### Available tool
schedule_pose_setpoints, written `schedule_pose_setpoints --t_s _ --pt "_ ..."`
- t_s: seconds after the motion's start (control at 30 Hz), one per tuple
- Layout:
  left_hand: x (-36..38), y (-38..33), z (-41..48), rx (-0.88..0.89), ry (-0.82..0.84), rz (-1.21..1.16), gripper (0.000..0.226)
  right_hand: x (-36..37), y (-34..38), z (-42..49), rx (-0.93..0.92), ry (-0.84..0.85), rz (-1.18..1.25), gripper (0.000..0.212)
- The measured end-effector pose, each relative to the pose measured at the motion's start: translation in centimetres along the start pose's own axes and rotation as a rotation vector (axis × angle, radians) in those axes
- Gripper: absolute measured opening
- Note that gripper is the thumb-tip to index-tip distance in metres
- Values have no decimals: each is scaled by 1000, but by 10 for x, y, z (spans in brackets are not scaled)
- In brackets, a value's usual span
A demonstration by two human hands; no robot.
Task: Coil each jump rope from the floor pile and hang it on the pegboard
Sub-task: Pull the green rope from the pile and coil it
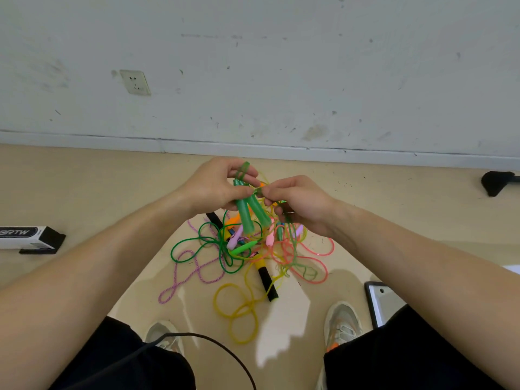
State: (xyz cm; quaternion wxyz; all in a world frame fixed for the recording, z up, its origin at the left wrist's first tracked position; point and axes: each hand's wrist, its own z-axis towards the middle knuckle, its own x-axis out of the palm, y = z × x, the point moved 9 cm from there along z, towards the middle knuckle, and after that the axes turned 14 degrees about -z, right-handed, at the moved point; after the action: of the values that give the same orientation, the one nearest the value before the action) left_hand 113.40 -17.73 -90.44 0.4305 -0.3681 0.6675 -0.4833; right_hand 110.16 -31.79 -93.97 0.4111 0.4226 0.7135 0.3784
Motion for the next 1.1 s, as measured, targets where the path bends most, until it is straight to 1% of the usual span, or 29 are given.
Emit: schedule_pose_setpoints --t_s 0.03,0.1,0.2,0.23,0.3,0.37,0.43,0.5,0.6,0.63,0.7,0.73,0.77,0.87,0.9,0.93,1.0,1.03,1.1 --pt "-2 -2 1 39 -43 5 28 -1 1 -2 10 -25 22 12" --pt "-6 -3 2 107 -143 14 30 -3 4 -5 40 -89 28 15" --pt "-11 -1 2 170 -273 21 31 1 13 -11 8 -113 -92 17" --pt "-11 0 2 176 -302 -8 31 4 17 -12 -21 -105 -110 17" --pt "-11 5 2 146 -341 -138 29 9 22 -14 -78 -121 -164 20" --pt "-10 11 2 91 -366 -294 28 8 25 -13 -148 -195 -351 25" --pt "-9 17 2 30 -390 -410 28 11 31 -15 -260 -276 -631 27" --pt "-8 23 2 -21 -415 -492 29 25 34 -17 -352 -285 -865 30" --pt "-7 31 1 -83 -431 -623 32 51 31 -20 -399 -219 -1209 63" --pt "-6 33 1 -97 -431 -645 35 56 32 -24 -423 -216 -1247 69" --pt "-5 35 0 -118 -438 -675 39 57 34 -28 -426 -224 -1199 71" --pt "-5 35 0 -124 -445 -694 40 56 34 -29 -419 -236 -1137 68" --pt "-5 35 0 -124 -454 -710 41 56 35 -28 -434 -246 -1060 61" --pt "-10 33 1 -121 -483 -709 43 53 38 -30 -515 -313 -781 24" --pt "-11 32 1 -117 -488 -709 43 50 36 -28 -489 -324 -674 19" --pt "-12 31 2 -110 -489 -717 44 46 30 -25 -424 -313 -552 18" --pt "-12 28 2 -99 -478 -753 43 40 14 -17 -278 -244 -323 15" --pt "-11 26 2 -95 -459 -781 42 39 7 -14 -222 -193 -248 16" --pt "-7 21 4 -95 -393 -854 36 41 -4 -8 -138 -53 -162 27"
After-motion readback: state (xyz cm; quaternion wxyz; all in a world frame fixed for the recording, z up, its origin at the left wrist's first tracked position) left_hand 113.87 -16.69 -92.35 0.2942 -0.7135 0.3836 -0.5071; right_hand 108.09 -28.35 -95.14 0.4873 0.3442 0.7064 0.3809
